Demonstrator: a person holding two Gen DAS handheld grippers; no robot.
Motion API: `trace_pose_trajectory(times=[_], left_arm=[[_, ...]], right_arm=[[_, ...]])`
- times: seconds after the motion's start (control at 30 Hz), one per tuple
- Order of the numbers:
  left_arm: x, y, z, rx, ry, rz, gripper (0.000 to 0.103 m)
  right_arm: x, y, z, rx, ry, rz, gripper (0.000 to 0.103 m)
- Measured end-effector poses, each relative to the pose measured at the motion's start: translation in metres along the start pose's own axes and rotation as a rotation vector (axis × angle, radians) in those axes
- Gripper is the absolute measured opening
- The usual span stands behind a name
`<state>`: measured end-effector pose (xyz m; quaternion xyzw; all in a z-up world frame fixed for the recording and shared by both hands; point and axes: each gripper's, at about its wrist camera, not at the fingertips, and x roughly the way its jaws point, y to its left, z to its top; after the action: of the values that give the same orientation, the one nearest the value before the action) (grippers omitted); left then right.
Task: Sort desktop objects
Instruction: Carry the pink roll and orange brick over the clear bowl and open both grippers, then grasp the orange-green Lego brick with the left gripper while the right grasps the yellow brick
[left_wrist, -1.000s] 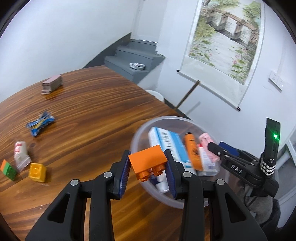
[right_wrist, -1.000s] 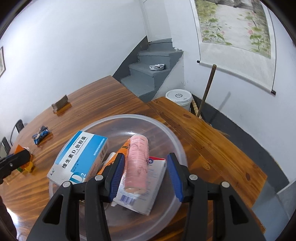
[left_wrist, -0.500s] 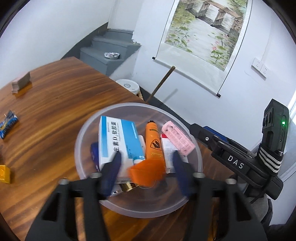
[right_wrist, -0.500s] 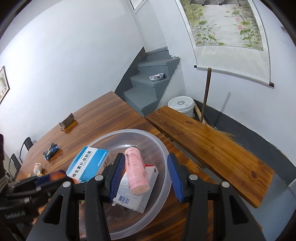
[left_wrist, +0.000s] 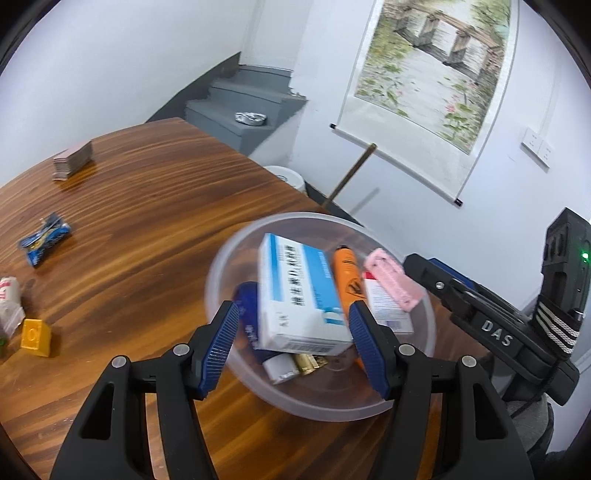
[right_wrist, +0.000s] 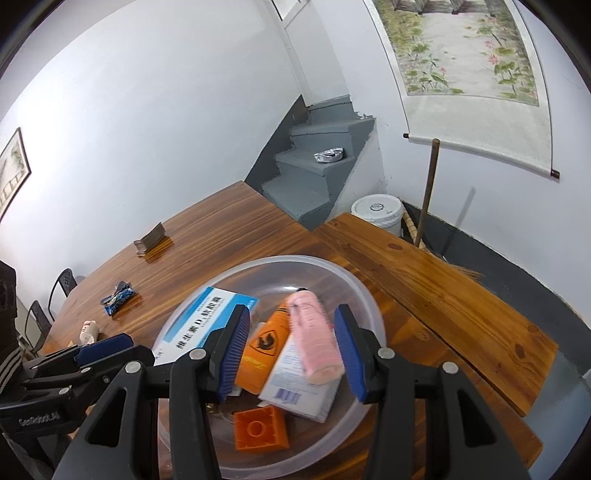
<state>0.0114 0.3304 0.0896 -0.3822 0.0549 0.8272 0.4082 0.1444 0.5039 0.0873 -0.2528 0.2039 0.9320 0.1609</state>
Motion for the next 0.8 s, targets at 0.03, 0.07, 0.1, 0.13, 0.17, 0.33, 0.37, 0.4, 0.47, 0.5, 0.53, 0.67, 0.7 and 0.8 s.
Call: trace_pose_trajectory(times=[0.03, 0.07, 0.1, 0.13, 0.17, 0.33, 0.37, 0.4, 0.47, 0.5, 0.53, 0.67, 0.7, 0.8], left_arm=[[-0.002, 0.004, 0.0, -0.008, -0.003, 0.007, 0.066], [-0.003, 0.008, -0.001, -0.014, -0.006, 0.012, 0.066], [-0.005, 0.013, -0.001, -0.021, -0.009, 0.018, 0.066], [-0.007, 0.017, -0.001, -0.029, -0.012, 0.027, 0.066], [-0.009, 0.022, -0.002, -0.036, -0.015, 0.035, 0.066], [-0.02, 0.047, -0.004, -0.073, -0.027, 0.071, 0.066], [-0.023, 0.054, -0.005, -0.084, -0.03, 0.08, 0.066], [-0.026, 0.061, -0.006, -0.095, -0.034, 0.091, 0.066], [-0.031, 0.073, -0.007, -0.114, -0.04, 0.113, 0.066], [-0.034, 0.08, -0.009, -0.124, -0.044, 0.126, 0.066], [-0.039, 0.09, -0.012, -0.137, -0.049, 0.141, 0.066], [-0.056, 0.123, -0.02, -0.18, -0.066, 0.213, 0.066], [-0.061, 0.131, -0.021, -0.19, -0.071, 0.23, 0.066], [-0.076, 0.159, -0.029, -0.232, -0.09, 0.293, 0.066]], right_arm=[[0.0, 0.004, 0.0, -0.007, -0.001, 0.006, 0.052], [0.0, 0.008, 0.0, -0.011, -0.001, 0.012, 0.052], [0.0, 0.011, 0.0, -0.016, 0.0, 0.017, 0.052], [0.0, 0.015, 0.0, -0.022, -0.001, 0.022, 0.053], [0.0, 0.019, 0.0, -0.029, -0.001, 0.027, 0.054], [0.002, 0.041, 0.0, -0.059, 0.004, 0.062, 0.057], [0.002, 0.046, 0.0, -0.067, 0.004, 0.067, 0.057], [0.003, 0.052, 0.0, -0.079, 0.003, 0.071, 0.057], [0.003, 0.062, 0.0, -0.102, 0.0, 0.075, 0.058], [0.003, 0.067, -0.001, -0.114, 0.0, 0.079, 0.058], [0.003, 0.075, -0.002, -0.129, 0.001, 0.087, 0.059], [0.008, 0.097, -0.009, -0.159, 0.021, 0.126, 0.063], [0.009, 0.103, -0.011, -0.167, 0.029, 0.137, 0.063], [0.016, 0.127, -0.017, -0.2, 0.054, 0.176, 0.063]])
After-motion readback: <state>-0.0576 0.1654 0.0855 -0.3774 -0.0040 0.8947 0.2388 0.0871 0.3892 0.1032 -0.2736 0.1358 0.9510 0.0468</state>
